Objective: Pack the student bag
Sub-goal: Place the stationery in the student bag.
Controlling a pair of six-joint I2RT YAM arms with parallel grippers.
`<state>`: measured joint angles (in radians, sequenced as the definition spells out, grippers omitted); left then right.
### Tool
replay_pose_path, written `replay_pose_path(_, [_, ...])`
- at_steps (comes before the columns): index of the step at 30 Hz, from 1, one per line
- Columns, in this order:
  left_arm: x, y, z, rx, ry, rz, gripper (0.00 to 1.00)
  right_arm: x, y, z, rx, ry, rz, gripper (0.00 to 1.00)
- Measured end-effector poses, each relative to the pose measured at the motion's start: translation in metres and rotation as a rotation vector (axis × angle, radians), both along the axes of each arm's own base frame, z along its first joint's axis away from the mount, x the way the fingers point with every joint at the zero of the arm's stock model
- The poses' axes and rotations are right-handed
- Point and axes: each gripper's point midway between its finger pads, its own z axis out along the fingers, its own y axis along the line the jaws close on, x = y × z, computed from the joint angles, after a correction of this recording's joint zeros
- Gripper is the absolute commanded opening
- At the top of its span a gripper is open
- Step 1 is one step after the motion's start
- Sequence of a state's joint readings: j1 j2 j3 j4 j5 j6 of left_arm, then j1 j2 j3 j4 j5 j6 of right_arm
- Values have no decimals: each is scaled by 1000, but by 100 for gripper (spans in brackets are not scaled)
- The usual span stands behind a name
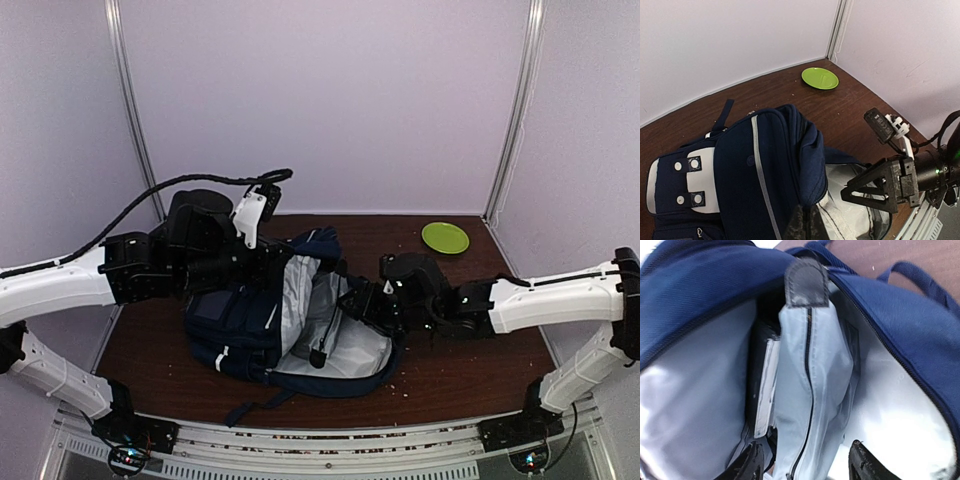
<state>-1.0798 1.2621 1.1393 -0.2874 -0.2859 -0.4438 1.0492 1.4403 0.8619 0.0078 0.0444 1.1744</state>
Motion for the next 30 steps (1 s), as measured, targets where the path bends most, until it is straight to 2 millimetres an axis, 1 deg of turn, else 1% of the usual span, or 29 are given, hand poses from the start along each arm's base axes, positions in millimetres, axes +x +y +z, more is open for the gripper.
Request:
replay_pose_path(2, [0, 0, 0, 0, 0, 0, 0, -2, -5, 7, -13, -19, 12, 59])
replay_pose_path(4, [0, 0, 0, 0, 0, 0, 0, -2, -4, 11, -36, -29, 27, 59])
replay_pose_path(7, [0, 0, 0, 0, 0, -1, 0, 3, 6, 15, -69, -30, 48, 60])
replay_pose_path(9, [0, 0, 0, 0, 1, -1, 0, 8, 18, 14, -87, -26, 61, 60])
replay_pose_path(11, [0, 0, 0, -1, 0, -1, 0, 14, 26, 6, -113, -13, 64, 60])
replay_pose_path(13, [0, 0, 0, -1, 0, 0, 0, 18, 29, -7, -152, 6, 59, 60])
replay_pose_path(15, [0, 0, 0, 0, 1, 0, 0, 21, 27, -22, -202, 24, 45, 60])
replay_pose_path(17, [0, -1, -1, 1, 2, 0, 0, 23, 23, -31, -240, 34, 31, 57])
replay_pose_path(19, [0, -1, -2, 1, 4, 0, 0, 24, 19, -38, -268, 40, 19, 53])
replay_pose_path(22, [0, -1, -2, -1, 5, 1, 0, 27, 16, -42, -282, 46, 9, 41])
replay_pose_path(23, [0, -1, -2, -2, 6, 1, 0, 28, 16, -44, -284, 49, 8, 34])
replay_pose_path(27, [0, -1, -4, -1, 9, 2, 0, 27, 18, -50, -285, 61, 18, 13])
replay_pose_path(29, [0, -1, -4, -4, 10, 2, 0, 26, 22, -49, -267, 68, 25, 2])
replay_pose_path(30, [0, -1, -4, -4, 11, 2, 0, 25, 23, -49, -263, 68, 32, 0])
